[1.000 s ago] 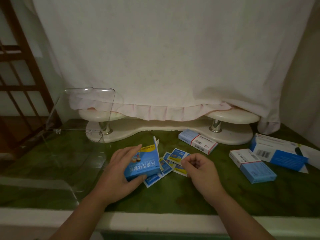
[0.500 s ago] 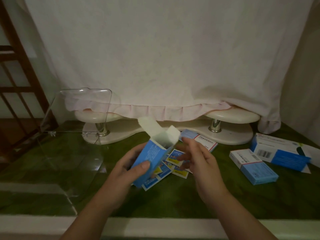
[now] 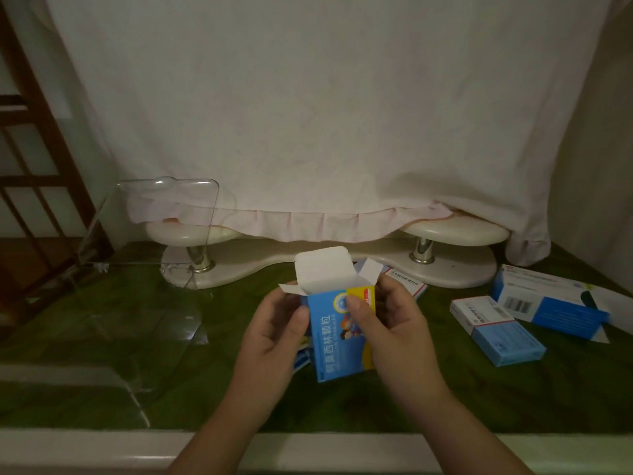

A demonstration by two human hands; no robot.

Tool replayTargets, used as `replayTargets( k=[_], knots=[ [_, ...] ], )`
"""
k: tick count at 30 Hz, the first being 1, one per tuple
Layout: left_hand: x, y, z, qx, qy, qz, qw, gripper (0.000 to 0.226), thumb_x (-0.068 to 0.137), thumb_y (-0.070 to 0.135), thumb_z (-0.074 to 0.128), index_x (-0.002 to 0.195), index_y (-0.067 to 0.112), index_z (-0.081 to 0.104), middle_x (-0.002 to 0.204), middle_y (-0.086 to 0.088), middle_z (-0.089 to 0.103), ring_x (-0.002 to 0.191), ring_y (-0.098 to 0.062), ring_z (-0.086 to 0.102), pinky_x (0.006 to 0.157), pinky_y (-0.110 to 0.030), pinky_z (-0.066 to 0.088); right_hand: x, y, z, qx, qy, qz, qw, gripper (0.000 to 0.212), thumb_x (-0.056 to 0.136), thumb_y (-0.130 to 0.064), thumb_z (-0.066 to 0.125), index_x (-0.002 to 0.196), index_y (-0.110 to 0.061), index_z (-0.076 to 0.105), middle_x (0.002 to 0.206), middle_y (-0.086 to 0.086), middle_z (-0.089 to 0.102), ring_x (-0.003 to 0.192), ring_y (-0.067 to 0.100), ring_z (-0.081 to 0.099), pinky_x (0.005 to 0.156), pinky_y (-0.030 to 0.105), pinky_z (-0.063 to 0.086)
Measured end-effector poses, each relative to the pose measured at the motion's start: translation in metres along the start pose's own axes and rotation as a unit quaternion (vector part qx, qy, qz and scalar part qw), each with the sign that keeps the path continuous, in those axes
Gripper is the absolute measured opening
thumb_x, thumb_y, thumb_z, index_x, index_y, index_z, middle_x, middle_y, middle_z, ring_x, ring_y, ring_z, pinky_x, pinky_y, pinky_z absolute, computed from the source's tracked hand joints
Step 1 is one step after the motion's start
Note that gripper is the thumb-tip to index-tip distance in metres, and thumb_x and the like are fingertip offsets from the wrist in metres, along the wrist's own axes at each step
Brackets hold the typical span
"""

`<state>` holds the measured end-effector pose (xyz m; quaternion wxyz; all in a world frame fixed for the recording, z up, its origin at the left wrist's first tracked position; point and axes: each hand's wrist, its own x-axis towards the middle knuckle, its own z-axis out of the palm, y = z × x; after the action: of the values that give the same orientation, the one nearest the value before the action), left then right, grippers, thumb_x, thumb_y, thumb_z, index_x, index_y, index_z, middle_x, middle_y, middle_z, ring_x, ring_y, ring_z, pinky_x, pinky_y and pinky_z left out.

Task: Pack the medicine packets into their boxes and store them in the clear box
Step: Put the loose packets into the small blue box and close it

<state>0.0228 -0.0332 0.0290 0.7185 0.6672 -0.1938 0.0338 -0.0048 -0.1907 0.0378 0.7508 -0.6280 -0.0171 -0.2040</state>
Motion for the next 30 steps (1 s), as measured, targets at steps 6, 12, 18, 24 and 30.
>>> replayTargets(
  k=[6, 12, 18, 24, 30],
  knots=[
    [-0.004, -0.003, 0.007, -0.004, 0.015, 0.04, 0.999, 0.042, 0.092, 0.021, 0.052, 0.133, 0.031, 0.051, 0.126, 0.022, 0.064, 0.116, 0.001, 0.061, 0.085, -0.017, 0.054, -0.006, 0.014, -0.003, -0.09, -0.006, -0.047, 0.995, 0.045, 0.083, -0.027, 0.07, 0.127, -0.034, 0.059, 0.117, -0.01, 0.068, 0.107, 0.013, 0.067, 0.085, 0.033, 0.058],
    [-0.001, -0.009, 0.009, 0.104, 0.019, 0.039, 0.994, 0.035, 0.089, 0.036, 0.05, 0.124, 0.039, 0.058, 0.137, 0.026, 0.046, 0.124, 0.01, 0.048, 0.096, -0.018, 0.051, -0.008, 0.02, -0.007, -0.18, -0.022, -0.086, 0.98, 0.045, 0.085, -0.042, 0.061, 0.127, -0.054, 0.051, 0.127, -0.034, 0.052, 0.124, 0.003, 0.054, 0.094, 0.026, 0.054],
    [0.003, 0.0, 0.015, 0.073, 0.03, 0.019, 0.997, 0.032, 0.09, 0.036, 0.046, 0.112, 0.027, 0.067, 0.123, 0.018, 0.056, 0.111, 0.009, 0.057, 0.08, -0.011, 0.052, -0.003, 0.007, -0.007, -0.136, -0.001, -0.062, 0.989, 0.025, 0.09, -0.04, 0.051, 0.11, -0.04, 0.066, 0.112, -0.033, 0.064, 0.11, -0.002, 0.062, 0.081, 0.024, 0.059],
    [0.005, 0.003, 0.021, -0.004, 0.055, -0.022, 0.998, 0.017, 0.091, 0.022, 0.058, 0.103, 0.025, 0.07, 0.101, 0.013, 0.072, 0.097, 0.0, 0.068, 0.07, -0.015, 0.055, 0.008, 0.004, -0.008, -0.049, 0.09, 0.025, 0.994, 0.006, 0.09, -0.016, 0.066, 0.089, -0.021, 0.068, 0.092, -0.001, 0.076, 0.088, 0.017, 0.074, 0.074, 0.04, 0.061],
    [0.011, 0.006, 0.031, -0.106, 0.091, -0.073, 0.988, 0.036, 0.092, 0.0, 0.06, 0.117, 0.025, 0.054, 0.103, 0.004, 0.074, 0.095, -0.013, 0.072, 0.071, -0.025, 0.059, 0.01, -0.001, -0.011, 0.015, 0.063, 0.054, 0.996, 0.038, 0.095, -0.007, 0.056, 0.117, -0.039, 0.06, 0.089, -0.031, 0.071, 0.087, -0.004, 0.07, 0.077, 0.037, 0.06]
  ],
)
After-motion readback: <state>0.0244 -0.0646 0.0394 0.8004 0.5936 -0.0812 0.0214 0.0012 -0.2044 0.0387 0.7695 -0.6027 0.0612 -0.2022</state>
